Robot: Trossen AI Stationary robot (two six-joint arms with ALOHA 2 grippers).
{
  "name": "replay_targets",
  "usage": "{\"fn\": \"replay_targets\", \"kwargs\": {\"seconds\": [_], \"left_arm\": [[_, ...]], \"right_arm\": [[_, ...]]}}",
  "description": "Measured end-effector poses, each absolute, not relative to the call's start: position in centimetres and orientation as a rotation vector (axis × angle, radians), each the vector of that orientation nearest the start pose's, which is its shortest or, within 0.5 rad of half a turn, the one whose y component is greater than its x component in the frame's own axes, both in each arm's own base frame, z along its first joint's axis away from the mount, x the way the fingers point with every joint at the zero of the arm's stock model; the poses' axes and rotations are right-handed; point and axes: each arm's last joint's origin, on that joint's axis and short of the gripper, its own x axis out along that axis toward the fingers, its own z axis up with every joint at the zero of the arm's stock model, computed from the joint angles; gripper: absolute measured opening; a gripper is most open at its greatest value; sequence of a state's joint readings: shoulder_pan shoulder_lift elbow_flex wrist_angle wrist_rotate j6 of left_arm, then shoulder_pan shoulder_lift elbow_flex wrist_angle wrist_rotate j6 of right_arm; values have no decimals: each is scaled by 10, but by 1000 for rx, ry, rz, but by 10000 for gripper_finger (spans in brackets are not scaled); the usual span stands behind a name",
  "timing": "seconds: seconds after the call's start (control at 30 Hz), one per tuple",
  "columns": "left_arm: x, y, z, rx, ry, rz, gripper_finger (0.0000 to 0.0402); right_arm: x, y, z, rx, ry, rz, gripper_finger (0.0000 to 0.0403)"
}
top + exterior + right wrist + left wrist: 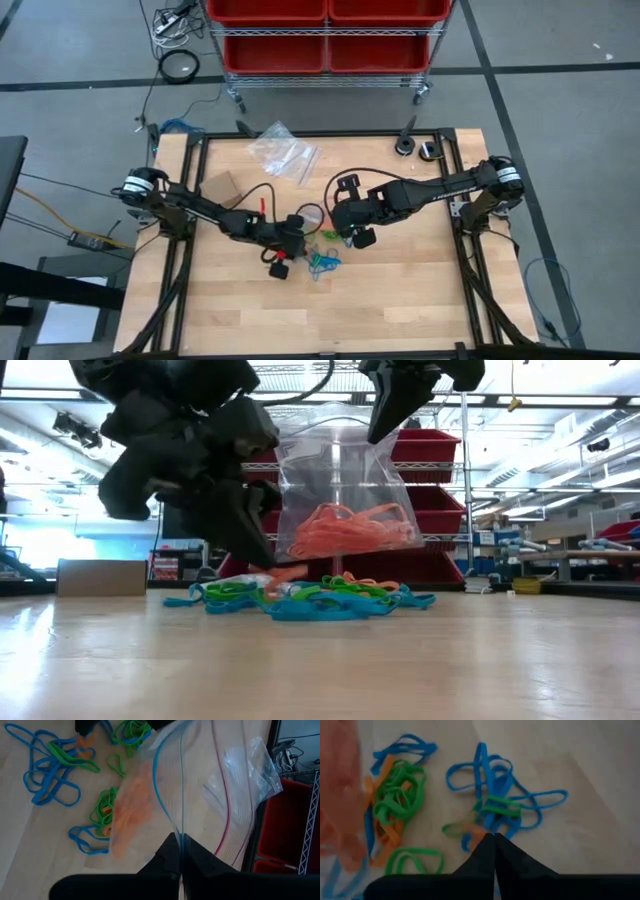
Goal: Sort rubber bands
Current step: Put the orange rubber band into the transparent zip bag
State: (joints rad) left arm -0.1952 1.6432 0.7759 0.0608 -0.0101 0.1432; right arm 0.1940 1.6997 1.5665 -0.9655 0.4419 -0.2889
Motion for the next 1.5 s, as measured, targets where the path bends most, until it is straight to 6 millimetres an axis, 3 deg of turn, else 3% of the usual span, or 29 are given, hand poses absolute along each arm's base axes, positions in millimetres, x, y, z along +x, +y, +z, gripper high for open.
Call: {"fn": "replay_targets", "kwargs": {"seconds": [0.17,0.3,0.7,0.93,1.1,1.23,1.4,1.5], "left_arm": [[305,-66,158,247,849,-241,3],[308,-75,179,288,828,-262,2],[306,-108,294,500,704,-239,1],[305,-109,345,637,617,-120,0],[312,-90,356,688,611,-17,0],[317,-69,350,669,657,27,0],[316,-71,335,463,687,-248,10],[312,-82,309,407,757,-313,40]], "right_arm": [[343,55,309,-605,1080,-71,0],[343,55,309,-605,1080,-71,0],[343,55,309,-604,1078,-72,0],[344,55,309,-601,1068,-74,0],[346,55,310,-598,1055,-76,0],[346,55,310,-597,1052,-77,0],[346,55,310,-598,1053,-76,0],[345,55,310,-599,1056,-75,0]]}}
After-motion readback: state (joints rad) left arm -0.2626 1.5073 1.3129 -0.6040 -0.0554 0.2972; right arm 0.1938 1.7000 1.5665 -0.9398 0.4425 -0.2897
